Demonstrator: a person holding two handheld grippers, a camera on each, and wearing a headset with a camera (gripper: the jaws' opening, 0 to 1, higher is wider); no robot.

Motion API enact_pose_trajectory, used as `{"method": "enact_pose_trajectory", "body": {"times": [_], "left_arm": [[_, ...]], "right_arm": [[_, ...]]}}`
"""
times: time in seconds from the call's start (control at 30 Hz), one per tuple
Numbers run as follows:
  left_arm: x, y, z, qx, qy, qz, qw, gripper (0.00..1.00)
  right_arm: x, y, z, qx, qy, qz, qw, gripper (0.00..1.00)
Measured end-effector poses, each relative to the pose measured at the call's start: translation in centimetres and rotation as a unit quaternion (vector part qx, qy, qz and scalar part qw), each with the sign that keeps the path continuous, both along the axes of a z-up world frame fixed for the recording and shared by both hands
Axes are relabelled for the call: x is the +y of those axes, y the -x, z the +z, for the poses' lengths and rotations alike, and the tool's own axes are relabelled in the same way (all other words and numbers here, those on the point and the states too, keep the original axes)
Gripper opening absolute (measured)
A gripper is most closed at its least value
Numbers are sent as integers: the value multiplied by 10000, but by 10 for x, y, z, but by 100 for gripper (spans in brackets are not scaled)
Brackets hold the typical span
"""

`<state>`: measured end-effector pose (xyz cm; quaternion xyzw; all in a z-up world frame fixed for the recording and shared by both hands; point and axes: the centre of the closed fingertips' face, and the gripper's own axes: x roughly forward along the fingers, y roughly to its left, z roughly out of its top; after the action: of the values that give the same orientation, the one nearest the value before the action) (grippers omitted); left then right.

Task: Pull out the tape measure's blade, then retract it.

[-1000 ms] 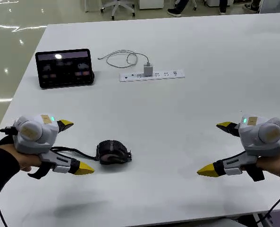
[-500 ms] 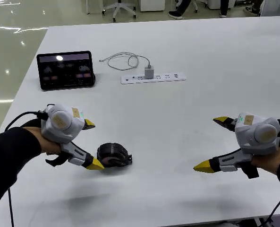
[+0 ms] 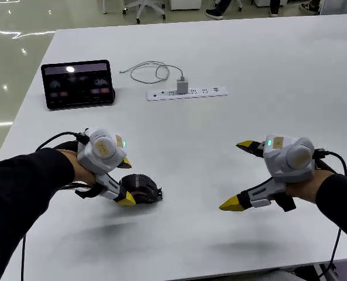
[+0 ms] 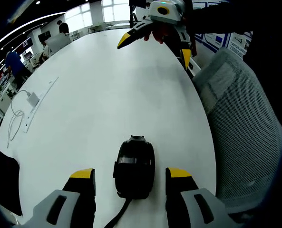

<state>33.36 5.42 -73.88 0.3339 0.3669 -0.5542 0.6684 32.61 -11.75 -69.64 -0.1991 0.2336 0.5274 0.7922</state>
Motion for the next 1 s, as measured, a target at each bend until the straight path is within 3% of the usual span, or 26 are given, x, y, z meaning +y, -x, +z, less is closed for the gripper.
{"method": "enact_pose_trajectory", "body": {"times": [0.07,0.3,0.43,0.57,0.6,0.87,1.0], "left_arm": [[-2,-2,0,-58,-33,-53,10000,51],[-8,-4,-3,11,-145,-266,9995,49],[-12,-5,-5,-13,-191,-349,9992,42],[-12,6,-9,201,-276,-439,9985,31],[-13,4,-10,86,-262,-503,9984,31],[-13,2,-14,138,-395,-383,9984,30],[-12,1,-15,185,-464,-323,9982,29]], "right_arm": [[9,0,-3,41,11,93,9999,100],[30,2,-8,81,132,477,9987,100],[38,0,-10,120,112,550,9984,99],[54,4,-8,369,-172,651,9970,100],[58,5,-10,352,-140,714,9967,99],[88,5,-26,286,121,1102,9934,88],[101,4,-32,393,190,1259,9911,85]]}}
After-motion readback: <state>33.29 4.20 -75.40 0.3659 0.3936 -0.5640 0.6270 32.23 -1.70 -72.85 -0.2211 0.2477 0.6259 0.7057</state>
